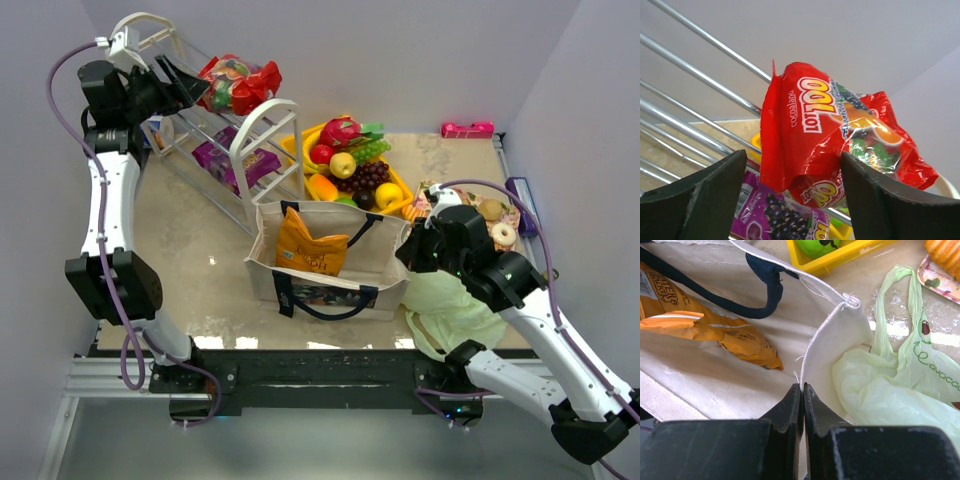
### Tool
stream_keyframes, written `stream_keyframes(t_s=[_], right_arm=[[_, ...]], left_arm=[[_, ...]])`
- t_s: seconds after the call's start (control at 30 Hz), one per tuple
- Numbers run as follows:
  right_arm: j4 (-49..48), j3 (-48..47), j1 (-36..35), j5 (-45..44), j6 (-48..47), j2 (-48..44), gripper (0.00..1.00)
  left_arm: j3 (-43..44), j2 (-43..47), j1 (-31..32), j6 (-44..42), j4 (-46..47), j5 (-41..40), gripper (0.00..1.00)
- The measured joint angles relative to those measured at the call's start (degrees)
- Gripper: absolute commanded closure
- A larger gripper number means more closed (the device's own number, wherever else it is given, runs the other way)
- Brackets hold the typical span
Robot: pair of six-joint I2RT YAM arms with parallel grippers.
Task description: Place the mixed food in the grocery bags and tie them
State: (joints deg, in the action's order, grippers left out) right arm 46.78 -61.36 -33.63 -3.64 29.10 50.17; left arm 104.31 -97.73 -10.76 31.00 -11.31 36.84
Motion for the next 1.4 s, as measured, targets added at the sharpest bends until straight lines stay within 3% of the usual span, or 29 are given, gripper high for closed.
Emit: stream_keyframes(t_s=[0.1, 0.3, 0.37, 0.4, 0.43, 0.5, 1.0, 1.23, 1.4], right_arm=[[0.0, 0.0, 0.0, 0.0, 0.0, 0.0, 0.92], [0.4, 0.0, 0.0, 0.0, 0.0, -0.1, 0.92], [0.5, 0.0, 0.0, 0.0, 0.0, -0.3, 0.92], [0.5, 0.0, 0.0, 0.0, 0.0, -0.4, 0.92], [0.6, 0.0, 0.0, 0.0, 0.0, -0.4, 0.92], [0.7, 0.0, 0.0, 0.0, 0.0, -0.4, 0.92], [1.6, 0.0, 0.0, -0.1, 0.0, -0.9, 0.92], [1.6, 0.0, 0.0, -0.1, 0.0, -0.9, 0.92], [1.6, 0.0, 0.0, 0.0, -0.2, -0.8, 0.92]], left_arm=[[-0.9, 0.0, 0.0, 1.9, 2.7, 0.9, 0.38], [-2.2, -0.1, 0.0, 4.9, 6.1, 3.0, 0.42], [-2.4, -0.2, 0.0, 5.3, 6.3, 3.3, 0.54], [-2.6, -0.2, 0.0, 5.5, 6.7, 3.6, 0.64], [-3.0, -0.2, 0.0, 5.9, 7.3, 4.0, 0.86], [-3.5, -0.2, 0.1, 6.8, 8.3, 4.7, 1.00], [-9.1, 4.0, 0.3, 13.1, 23.6, 5.7, 1.00], [-9.6, 12.1, 0.2, 16.2, 29.9, 1.7, 1.00], [-9.5, 19.3, 0.9, 14.2, 29.2, 2.4, 1.00]])
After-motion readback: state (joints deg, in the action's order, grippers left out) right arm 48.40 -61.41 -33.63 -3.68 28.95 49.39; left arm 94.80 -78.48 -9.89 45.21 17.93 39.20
